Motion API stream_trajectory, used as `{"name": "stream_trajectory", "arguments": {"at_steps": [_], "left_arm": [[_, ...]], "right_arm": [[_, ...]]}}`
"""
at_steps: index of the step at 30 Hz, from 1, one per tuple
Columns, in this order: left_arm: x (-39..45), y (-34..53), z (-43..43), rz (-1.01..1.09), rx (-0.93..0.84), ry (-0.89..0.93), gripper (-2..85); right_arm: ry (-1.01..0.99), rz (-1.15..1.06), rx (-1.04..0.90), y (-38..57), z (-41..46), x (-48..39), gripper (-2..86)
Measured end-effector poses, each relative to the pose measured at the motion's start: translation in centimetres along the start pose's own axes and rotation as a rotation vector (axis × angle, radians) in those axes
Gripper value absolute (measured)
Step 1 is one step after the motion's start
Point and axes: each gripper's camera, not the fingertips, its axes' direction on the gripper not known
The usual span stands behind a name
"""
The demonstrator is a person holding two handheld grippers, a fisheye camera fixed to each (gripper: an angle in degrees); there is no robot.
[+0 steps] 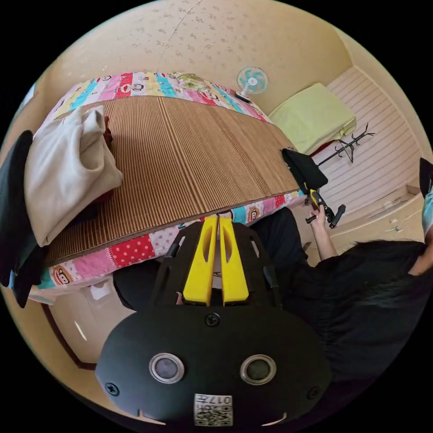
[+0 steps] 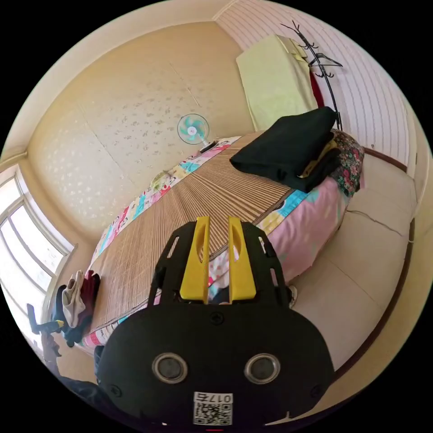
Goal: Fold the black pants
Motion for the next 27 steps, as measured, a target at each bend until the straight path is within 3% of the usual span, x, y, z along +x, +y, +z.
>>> {"name": "stream_trajectory", "arguments": {"at_steps": [6, 11, 12, 15, 20, 23, 27], "left_arm": [[3.9, -0.6, 2.0, 0.067, -0.003, -0.091, -0.5], [3.7, 0.2, 2.3, 0.042, 0.033, -0.138, -0.5], [3.6, 0.3, 2.4, 0.034, 0.031, -0.139, -0.5], [2.9, 1.3, 2.4, 0.01, 0.03, -0.141, -0.6], [1.6, 2.7, 2.3, 0.013, 0.067, -0.089, -0.9], [0.6, 3.4, 2.6, 0.01, 0.099, 0.021, -1.0], [-0.9, 4.6, 2.9, -0.006, 0.138, 0.087, -1.0]], "right_arm": [[0.074, 0.186, 0.143, -12.5, 0.0, 11.3, 12.5], [0.009, 0.313, 0.009, -20.5, 5.3, 16.2, 10.4], [0.072, 0.362, 0.02, -21.5, 5.4, 15.3, 8.5], [0.046, 0.128, 0.164, -24.4, 3.8, 7.9, 4.1], [-0.202, -0.366, 0.028, -27.6, 6.5, -7.4, 3.0], [-0.456, -0.643, -0.147, -24.3, 9.7, -17.0, 3.0], [-0.812, -1.013, -0.536, -12.0, 12.6, -28.5, 2.9]]}}
